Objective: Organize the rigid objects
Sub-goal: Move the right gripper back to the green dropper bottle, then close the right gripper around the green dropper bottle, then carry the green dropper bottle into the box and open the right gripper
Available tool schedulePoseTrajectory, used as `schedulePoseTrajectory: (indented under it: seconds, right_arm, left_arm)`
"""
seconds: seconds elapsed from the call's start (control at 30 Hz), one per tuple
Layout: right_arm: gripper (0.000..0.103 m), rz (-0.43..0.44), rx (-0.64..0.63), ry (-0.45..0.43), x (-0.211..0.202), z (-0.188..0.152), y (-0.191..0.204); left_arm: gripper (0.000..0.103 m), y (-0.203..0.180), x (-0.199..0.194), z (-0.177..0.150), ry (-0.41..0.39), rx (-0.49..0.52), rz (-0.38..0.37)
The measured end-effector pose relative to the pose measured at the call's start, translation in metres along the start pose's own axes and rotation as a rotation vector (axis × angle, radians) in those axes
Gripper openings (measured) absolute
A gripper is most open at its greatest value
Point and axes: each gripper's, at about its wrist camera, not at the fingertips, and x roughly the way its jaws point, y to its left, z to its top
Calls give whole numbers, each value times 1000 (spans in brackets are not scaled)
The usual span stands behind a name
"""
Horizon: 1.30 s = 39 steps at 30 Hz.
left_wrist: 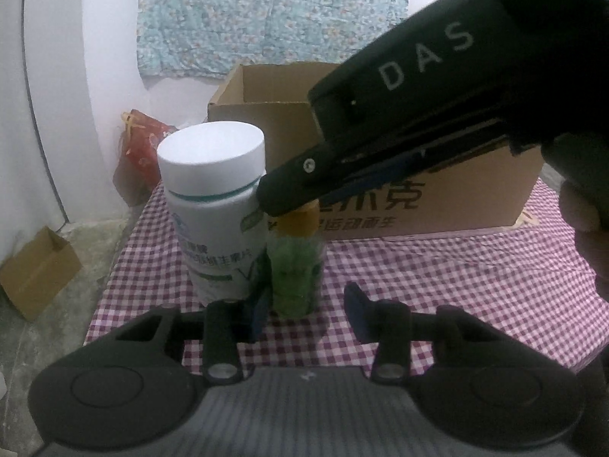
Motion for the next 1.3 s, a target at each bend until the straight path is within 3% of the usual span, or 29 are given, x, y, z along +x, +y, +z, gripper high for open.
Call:
schedulePoseTrajectory:
  seconds: [0.3, 0.67, 0.97, 1.1, 1.3]
  right_arm:
    - [20, -21, -15, -3, -7, -3, -3]
    - [20, -87, 89, -28, -43, -23, -32]
    - [20, -76, 121, -49, -48, -29, -41]
    - [20, -72, 120, -54, -50, -27, -38]
    - [20, -45, 96, -128, -83, -20, -25]
  left_arm:
    - [44, -10, 8, 3, -11, 7, -2]
    - [43, -38, 13, 5, -3, 56, -129]
    - [34, -44, 28, 11, 24, 95, -96]
    - [34, -46, 20, 14, 26, 104, -102]
    - [33, -53, -15, 34, -40, 130, -121]
